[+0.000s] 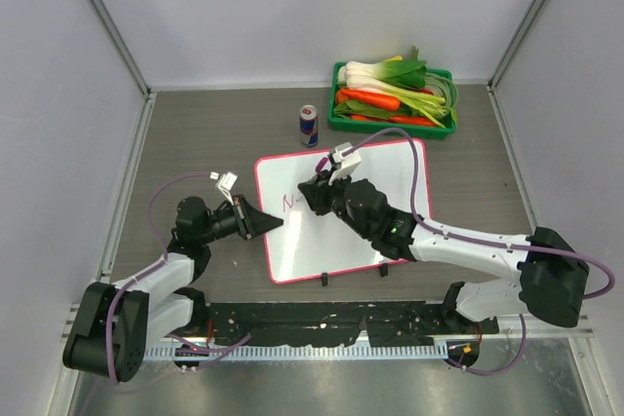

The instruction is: Write a sentence on the whiteboard

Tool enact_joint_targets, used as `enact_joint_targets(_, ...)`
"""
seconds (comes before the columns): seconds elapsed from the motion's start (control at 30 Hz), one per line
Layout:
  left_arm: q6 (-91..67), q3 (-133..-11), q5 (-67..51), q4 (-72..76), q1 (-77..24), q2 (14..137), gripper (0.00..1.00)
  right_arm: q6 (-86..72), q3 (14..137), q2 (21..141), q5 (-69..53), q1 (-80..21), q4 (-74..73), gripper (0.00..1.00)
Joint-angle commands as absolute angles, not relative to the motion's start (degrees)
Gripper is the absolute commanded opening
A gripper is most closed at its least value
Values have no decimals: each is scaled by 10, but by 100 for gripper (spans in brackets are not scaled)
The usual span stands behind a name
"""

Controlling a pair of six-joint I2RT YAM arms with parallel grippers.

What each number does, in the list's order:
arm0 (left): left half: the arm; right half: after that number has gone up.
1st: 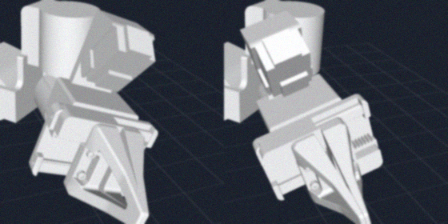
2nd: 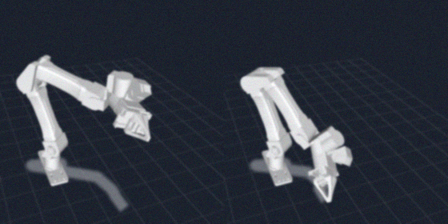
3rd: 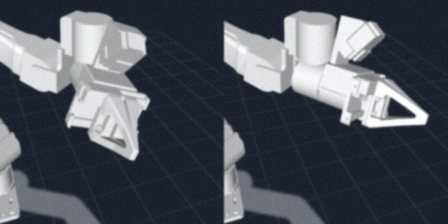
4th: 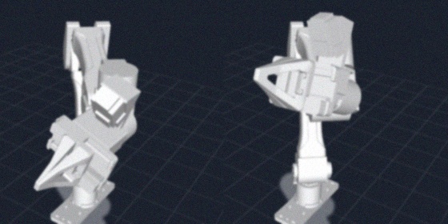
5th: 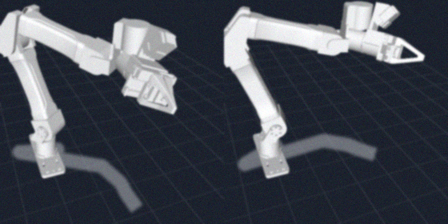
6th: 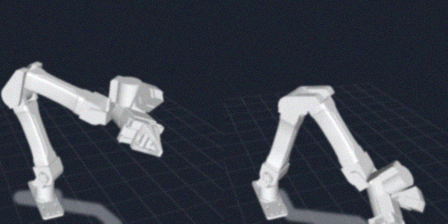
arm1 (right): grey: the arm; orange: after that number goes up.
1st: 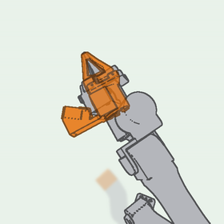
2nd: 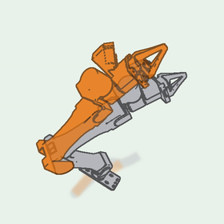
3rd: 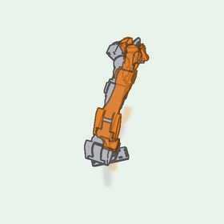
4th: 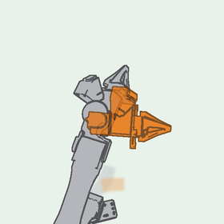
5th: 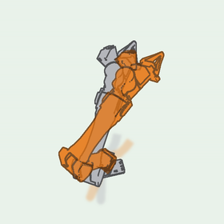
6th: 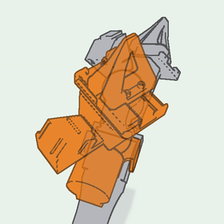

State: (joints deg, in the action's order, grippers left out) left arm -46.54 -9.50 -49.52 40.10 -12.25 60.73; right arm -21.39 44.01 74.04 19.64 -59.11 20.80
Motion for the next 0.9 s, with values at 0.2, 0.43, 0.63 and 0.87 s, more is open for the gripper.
enact_joint_targets(0.2,-406,-91,-461,384,-127,607,0,-229,443,754,190,-592,250,1)
enact_joint_targets(0.43,-405,-91,-459,382,-127,606,0,-232,436,758,199,-592,245,1)
enact_joint_targets(0.63,-405,-91,-458,381,-127,606,0,-228,439,754,217,-592,229,1)
enact_joint_targets(0.87,-405,-91,-459,380,-127,605,0,-222,440,748,240,-592,212,1)
